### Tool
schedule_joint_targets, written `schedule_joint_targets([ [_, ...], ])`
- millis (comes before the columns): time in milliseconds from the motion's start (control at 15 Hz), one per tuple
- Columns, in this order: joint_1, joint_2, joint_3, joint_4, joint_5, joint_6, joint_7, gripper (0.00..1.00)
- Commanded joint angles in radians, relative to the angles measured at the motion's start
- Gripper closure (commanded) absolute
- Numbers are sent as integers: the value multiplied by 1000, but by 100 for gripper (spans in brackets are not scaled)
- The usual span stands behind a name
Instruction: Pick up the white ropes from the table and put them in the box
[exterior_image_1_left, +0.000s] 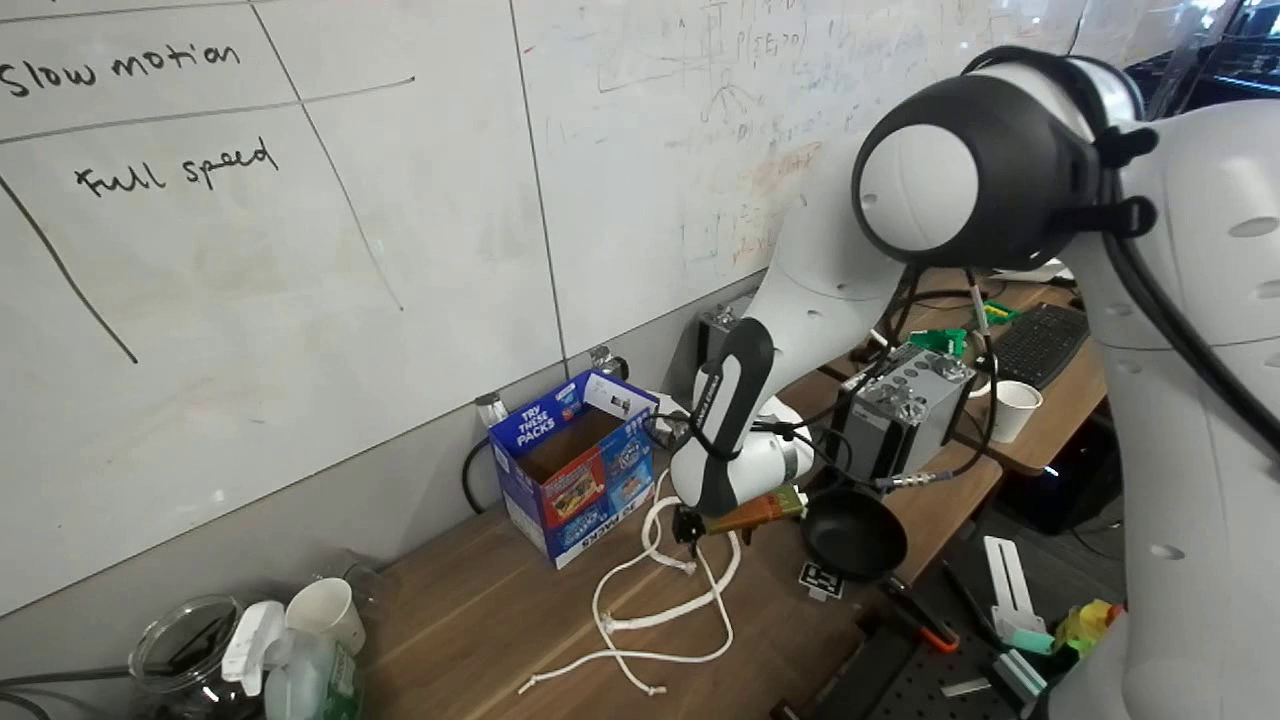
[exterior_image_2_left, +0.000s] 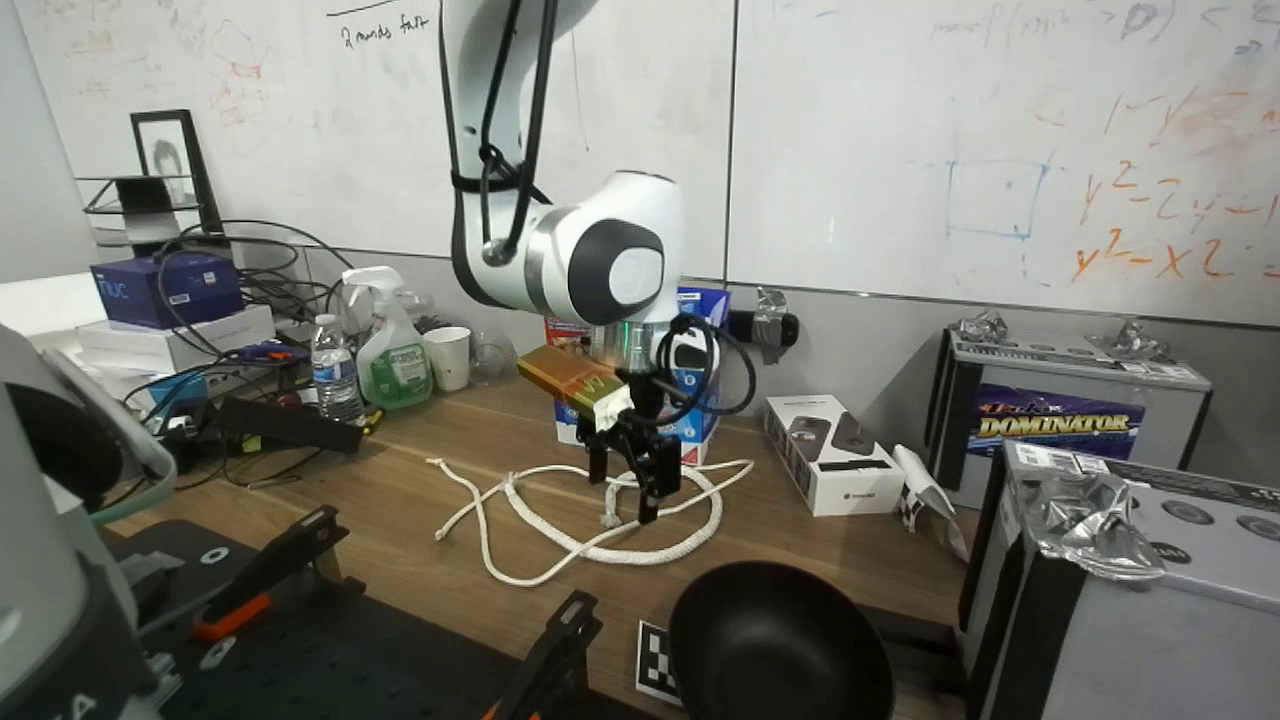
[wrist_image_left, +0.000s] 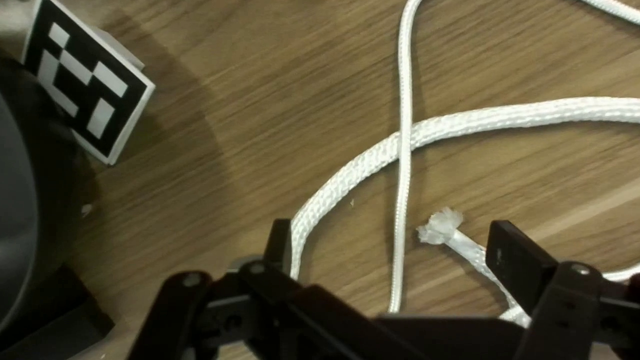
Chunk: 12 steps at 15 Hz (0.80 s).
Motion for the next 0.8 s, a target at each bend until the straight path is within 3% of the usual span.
schedule_joint_targets([
  [0,-47,106,10,76,41,31,-55,0],
  [400,-103,171,17,107,53,67,-71,0],
  [733,-102,186,11,124,56,78,-63,0],
])
